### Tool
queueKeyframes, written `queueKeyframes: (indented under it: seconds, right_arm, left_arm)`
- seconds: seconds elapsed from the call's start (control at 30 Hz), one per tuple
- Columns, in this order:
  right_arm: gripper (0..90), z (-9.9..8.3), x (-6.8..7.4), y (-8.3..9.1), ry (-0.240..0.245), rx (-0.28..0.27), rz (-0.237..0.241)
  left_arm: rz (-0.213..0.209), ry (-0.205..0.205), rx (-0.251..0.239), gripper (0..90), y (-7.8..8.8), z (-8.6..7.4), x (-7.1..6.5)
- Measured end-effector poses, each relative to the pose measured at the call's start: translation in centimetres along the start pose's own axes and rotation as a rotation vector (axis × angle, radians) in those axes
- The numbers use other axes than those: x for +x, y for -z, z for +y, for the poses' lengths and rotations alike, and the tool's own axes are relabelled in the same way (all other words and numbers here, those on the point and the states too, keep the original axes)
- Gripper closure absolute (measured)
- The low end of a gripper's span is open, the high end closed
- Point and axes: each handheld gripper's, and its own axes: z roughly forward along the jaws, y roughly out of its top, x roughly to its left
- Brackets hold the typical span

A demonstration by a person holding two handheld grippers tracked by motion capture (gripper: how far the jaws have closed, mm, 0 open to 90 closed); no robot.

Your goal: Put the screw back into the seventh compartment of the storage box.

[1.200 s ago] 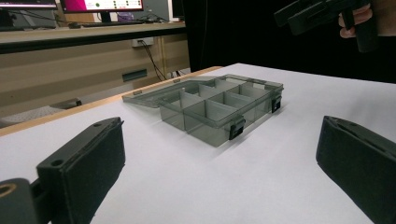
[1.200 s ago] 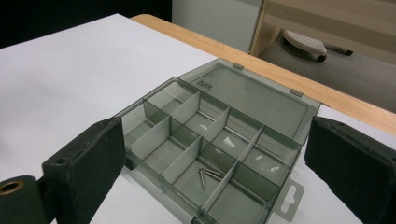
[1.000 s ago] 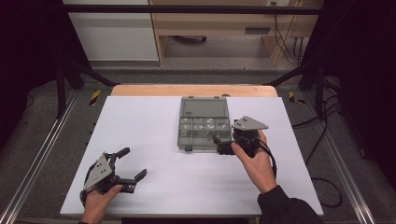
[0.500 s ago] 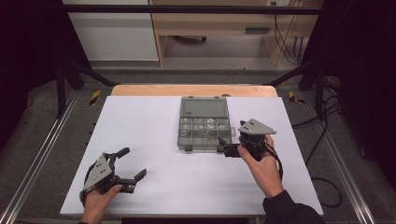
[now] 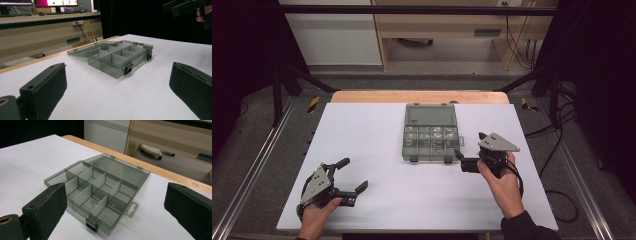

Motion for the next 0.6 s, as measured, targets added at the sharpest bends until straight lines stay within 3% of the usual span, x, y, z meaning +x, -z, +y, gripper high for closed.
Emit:
queueKeyframes:
  seconds: [0.3,0.6]
  right_arm:
    - [4.6,-2.3,-1.1,1.5,-0.018,-0.051,-0.028]
    - [4.7,-5.9,-1.7,2.6,-0.051,-0.099,-0.057]
  left_arm:
    - [0.010,0.004,-0.003,1.2,0.3,0.1,0.2]
    - [0.026,0.003,-0.006,1.2,0.7,0.1,0.6]
